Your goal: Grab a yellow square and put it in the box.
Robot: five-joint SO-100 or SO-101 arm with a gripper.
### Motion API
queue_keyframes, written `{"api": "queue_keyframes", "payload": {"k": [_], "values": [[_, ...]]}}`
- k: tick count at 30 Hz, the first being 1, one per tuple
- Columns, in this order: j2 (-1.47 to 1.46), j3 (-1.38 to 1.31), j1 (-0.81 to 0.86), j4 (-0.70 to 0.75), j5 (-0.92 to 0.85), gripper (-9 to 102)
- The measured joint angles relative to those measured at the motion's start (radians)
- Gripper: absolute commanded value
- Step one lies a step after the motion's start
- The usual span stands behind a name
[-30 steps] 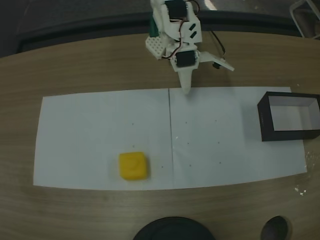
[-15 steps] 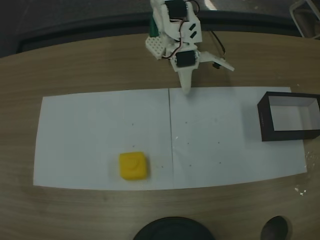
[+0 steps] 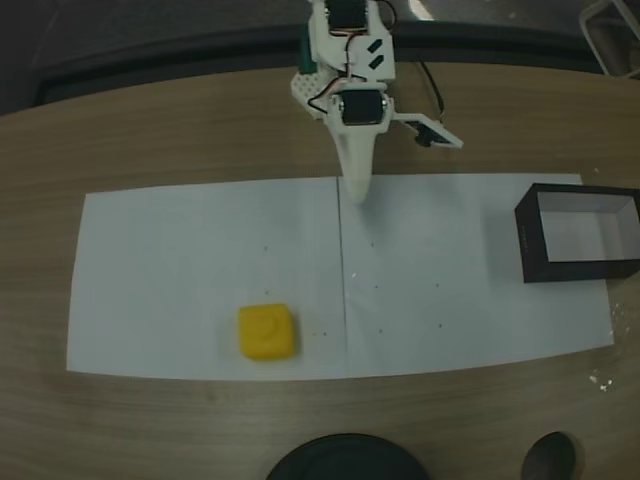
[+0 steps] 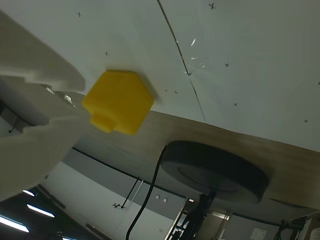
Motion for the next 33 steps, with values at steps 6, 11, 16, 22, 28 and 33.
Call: {"api": "queue_keyframes", "payload": {"k": [6,11,16,22,28,33], "values": [[-0.041,-0.141,0.075,0.078,0.074,31],[-0.245,-0.387,0.104,0.097,0.077,31],[-0.615,-0.699,0.15,0.166,0.077,35],[-1.134,-1.035,0.201,0.261,0.071,37],[-1.545,-1.289,0.25,0.291,0.038,37],[-1.798,-1.456,0.291,0.33,0.035,37]]}}
